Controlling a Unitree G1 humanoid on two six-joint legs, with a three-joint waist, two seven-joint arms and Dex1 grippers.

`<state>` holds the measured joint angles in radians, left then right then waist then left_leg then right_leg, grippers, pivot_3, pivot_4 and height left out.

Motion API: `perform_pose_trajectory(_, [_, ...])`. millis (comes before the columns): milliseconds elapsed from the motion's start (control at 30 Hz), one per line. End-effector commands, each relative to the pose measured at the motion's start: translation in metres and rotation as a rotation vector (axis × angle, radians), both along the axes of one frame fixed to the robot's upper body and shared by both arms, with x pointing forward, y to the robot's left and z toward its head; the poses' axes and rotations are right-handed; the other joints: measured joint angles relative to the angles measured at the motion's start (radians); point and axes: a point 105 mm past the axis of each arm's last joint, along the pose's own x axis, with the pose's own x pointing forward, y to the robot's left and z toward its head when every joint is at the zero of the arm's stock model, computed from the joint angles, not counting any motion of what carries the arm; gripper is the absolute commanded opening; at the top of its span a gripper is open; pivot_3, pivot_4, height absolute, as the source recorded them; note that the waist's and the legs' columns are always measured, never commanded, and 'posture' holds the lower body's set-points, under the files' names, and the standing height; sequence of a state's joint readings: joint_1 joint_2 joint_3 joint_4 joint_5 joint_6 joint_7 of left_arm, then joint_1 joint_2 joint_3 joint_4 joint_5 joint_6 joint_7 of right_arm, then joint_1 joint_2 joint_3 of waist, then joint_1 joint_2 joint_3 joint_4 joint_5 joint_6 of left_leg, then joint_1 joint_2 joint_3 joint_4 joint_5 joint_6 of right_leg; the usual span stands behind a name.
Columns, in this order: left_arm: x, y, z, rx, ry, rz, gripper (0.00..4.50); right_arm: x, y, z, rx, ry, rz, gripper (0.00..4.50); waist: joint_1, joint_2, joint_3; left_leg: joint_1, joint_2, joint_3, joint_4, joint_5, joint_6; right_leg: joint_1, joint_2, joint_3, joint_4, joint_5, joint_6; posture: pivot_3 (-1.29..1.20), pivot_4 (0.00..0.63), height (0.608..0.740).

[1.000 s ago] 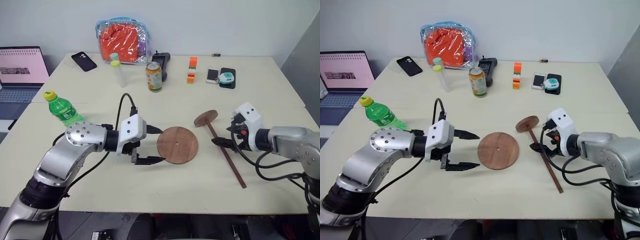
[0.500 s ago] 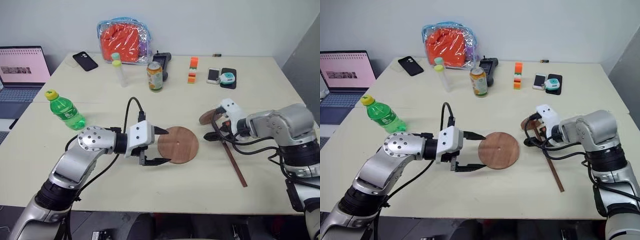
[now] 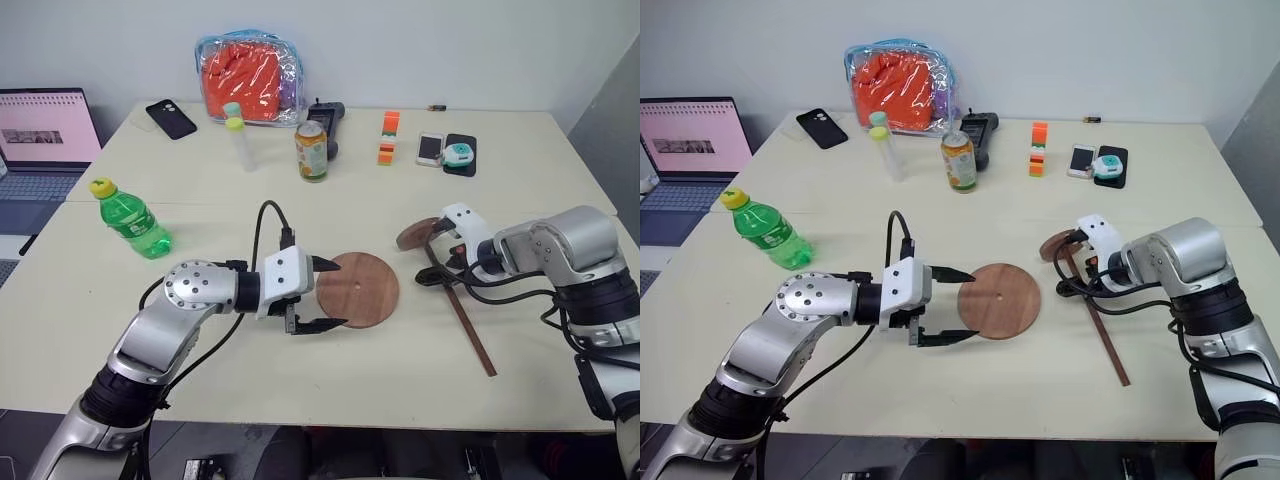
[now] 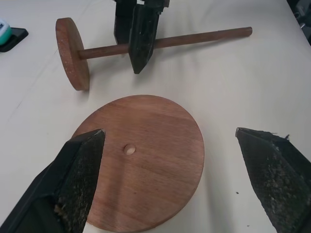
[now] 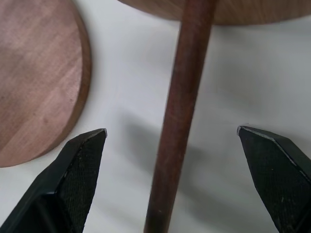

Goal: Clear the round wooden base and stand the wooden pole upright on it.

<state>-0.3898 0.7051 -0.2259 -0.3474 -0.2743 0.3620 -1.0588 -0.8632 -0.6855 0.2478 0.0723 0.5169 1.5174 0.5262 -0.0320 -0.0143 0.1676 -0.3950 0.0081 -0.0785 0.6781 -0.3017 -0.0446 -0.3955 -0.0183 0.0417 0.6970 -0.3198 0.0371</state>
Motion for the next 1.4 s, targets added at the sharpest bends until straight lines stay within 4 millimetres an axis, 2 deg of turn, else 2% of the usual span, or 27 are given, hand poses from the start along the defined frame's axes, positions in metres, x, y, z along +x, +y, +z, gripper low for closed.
perform_pose_trajectory(33, [-0.005, -0.005, 0.011, -0.025, -0.049, -0.036, 4.50, 0.003, 0.005, 0.012, 0.012, -0.020, 0.019, 3.60, 0.000, 0.000, 0.000, 0.000, 0.000, 0.000, 0.000, 0.000, 0.000, 0.000, 0.000, 0.000, 0.000, 0.000, 0.000, 0.00, 0.150, 0.740])
perform_pose_trajectory(467, [-0.008, -0.002, 0.009, 0.000, -0.048, -0.056, 4.50, 0.001, 0.011, 0.009, 0.066, 0.038, -0.015, 0.30, 0.000, 0.000, 0.000, -0.001, 0.000, 0.000, 0.000, 0.000, 0.000, -0.001, 0.000, 0.000, 0.000, 0.000, 0.000, 0.00, 0.150, 0.740])
perform_pose_trajectory(567, [-0.006, -0.001, 0.010, 0.000, -0.049, -0.055, 4.50, 0.002, 0.012, 0.012, 0.092, 0.033, -0.033, 0.26, 0.000, 0.000, 0.000, -0.001, 0.000, 0.000, 0.000, 0.000, 0.000, -0.001, 0.000, 0.000, 0.000, 0.000, 0.000, 0.00, 0.150, 0.740])
perform_pose_trajectory(667, [-0.003, 0.004, 0.011, 0.007, -0.045, -0.040, 4.50, 0.005, 0.019, 0.038, 0.166, -0.046, -0.006, 0.26, 0.000, 0.000, 0.000, -0.001, 0.000, 0.000, 0.000, 0.000, 0.000, -0.001, 0.000, 0.000, 0.000, 0.000, 0.000, 0.00, 0.150, 0.740])
perform_pose_trajectory(800, [0.002, 0.015, 0.017, -0.015, -0.024, 0.012, 4.50, -0.005, 0.039, 0.088, 0.248, -0.267, 0.127, 0.25, 0.000, 0.000, 0.000, -0.006, 0.000, 0.001, 0.000, 0.000, 0.000, -0.008, 0.000, 0.001, 0.003, 0.000, 0.000, 0.00, 0.150, 0.740])
perform_pose_trajectory(867, [0.001, 0.022, 0.018, -0.019, -0.009, 0.028, 4.50, -0.012, 0.052, 0.115, 0.325, -0.447, 0.210, 0.25, -0.001, 0.000, 0.000, -0.006, 0.001, 0.001, 0.000, 0.000, 0.000, -0.009, 0.000, 0.001, 0.003, 0.000, 0.000, 0.00, 0.150, 0.740])
perform_pose_trajectory(933, [0.002, 0.027, 0.019, -0.020, 0.004, 0.044, 4.50, -0.021, 0.058, 0.129, 0.349, -0.569, 0.267, 0.25, -0.001, 0.000, 0.000, -0.006, 0.002, 0.001, 0.000, 0.000, 0.000, -0.009, 0.000, 0.001, 0.003, 0.000, 0.000, 0.00, 0.150, 0.740])
perform_pose_trajectory(1000, [0.003, 0.034, 0.016, 0.006, 0.007, 0.059, 4.50, -0.032, 0.070, 0.147, 0.489, -0.713, 0.343, 0.25, -0.001, 0.000, 0.000, -0.006, 0.002, 0.000, -0.001, 0.000, 0.000, -0.009, 0.000, 0.000, 0.003, 0.000, 0.000, 0.00, 0.150, 0.740])
perform_pose_trajectory(1067, [0.004, 0.043, 0.013, 0.043, 0.006, 0.072, 4.50, -0.041, 0.077, 0.160, 0.552, -0.901, 0.361, 0.25, -0.001, -0.001, -0.001, -0.006, 0.002, 0.001, 0.000, 0.000, 0.000, -0.009, 0.000, 0.001, 0.003, 0.000, 0.000, 0.00, 0.150, 0.740])
perform_pose_trajectory(1133, [0.005, 0.048, 0.010, 0.059, 0.009, 0.074, 4.50, -0.051, 0.086, 0.168, 0.587, -1.110, 0.364, 0.25, -0.002, -0.001, -0.001, -0.006, 0.002, 0.000, 0.000, 0.000, 0.000, -0.008, 0.000, 0.000, 0.003, 0.000, 0.000, 0.00, 0.150, 0.740])
perform_pose_trajectory(1200, [0.005, 0.050, 0.008, 0.071, 0.018, 0.058, 4.50, -0.058, 0.091, 0.172, 0.681, -1.211, 0.326, 0.25, -0.003, 0.000, 0.000, -0.006, 0.001, 0.001, 0.000, 0.000, 0.000, -0.009, 0.000, 0.000, 0.004, 0.000, 0.000, 0.00, 0.150, 0.740])
perform_pose_trajectory(1267, [0.004, 0.051, 0.007, 0.072, 0.027, 0.044, 4.50, -0.061, 0.096, 0.168, 0.748, -1.240, 0.289, 0.25, -0.003, 0.000, 0.000, -0.006, 0.000, 0.002, 0.000, 0.001, 0.000, -0.009, 0.000, 0.001, 0.005, 0.000, 0.000, 0.00, 0.150, 0.740])
perform_pose_trajectory(1400, [0.005, 0.054, 0.007, 0.072, 0.037, 0.038, 4.50, -0.064, 0.106, 0.153, 0.745, -1.274, 0.303, 0.25, -0.003, 0.000, 0.000, -0.005, 0.001, 0.001, 0.000, 0.001, -0.001, -0.009, 0.000, 0.001, 0.005, 0.000, 0.000, 0.00, 0.150, 0.740])
